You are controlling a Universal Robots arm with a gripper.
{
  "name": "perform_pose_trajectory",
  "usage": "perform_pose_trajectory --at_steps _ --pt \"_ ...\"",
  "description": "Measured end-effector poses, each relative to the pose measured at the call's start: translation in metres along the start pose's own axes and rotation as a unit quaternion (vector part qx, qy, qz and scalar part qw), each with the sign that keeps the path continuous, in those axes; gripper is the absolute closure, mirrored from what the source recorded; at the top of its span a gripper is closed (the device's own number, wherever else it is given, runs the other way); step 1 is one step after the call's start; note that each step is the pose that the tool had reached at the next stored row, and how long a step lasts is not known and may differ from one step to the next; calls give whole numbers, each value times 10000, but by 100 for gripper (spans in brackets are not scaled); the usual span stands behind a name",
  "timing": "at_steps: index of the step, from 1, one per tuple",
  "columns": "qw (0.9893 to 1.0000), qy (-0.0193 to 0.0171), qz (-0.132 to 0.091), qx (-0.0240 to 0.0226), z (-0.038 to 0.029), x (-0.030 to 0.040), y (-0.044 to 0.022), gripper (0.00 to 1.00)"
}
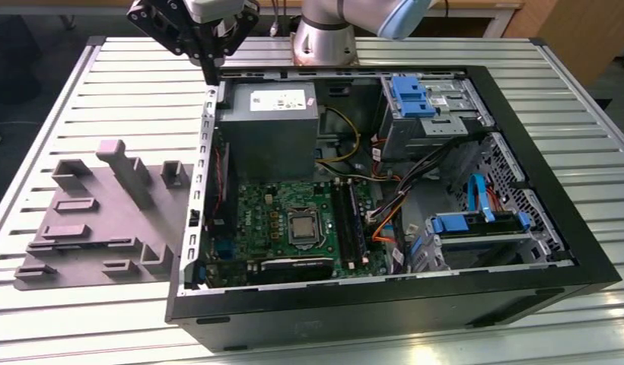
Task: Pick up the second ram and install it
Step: 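Reach for the second ram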
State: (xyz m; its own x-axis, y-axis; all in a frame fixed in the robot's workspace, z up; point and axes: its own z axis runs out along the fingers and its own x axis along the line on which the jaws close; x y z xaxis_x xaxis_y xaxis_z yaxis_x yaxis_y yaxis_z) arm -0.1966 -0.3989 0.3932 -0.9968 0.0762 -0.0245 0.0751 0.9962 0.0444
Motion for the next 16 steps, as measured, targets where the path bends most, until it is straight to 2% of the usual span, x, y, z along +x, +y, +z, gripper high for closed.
perform_pose_trajectory --at_steps 16 --pt "10000 0 0 0 -3 87 -7 89"
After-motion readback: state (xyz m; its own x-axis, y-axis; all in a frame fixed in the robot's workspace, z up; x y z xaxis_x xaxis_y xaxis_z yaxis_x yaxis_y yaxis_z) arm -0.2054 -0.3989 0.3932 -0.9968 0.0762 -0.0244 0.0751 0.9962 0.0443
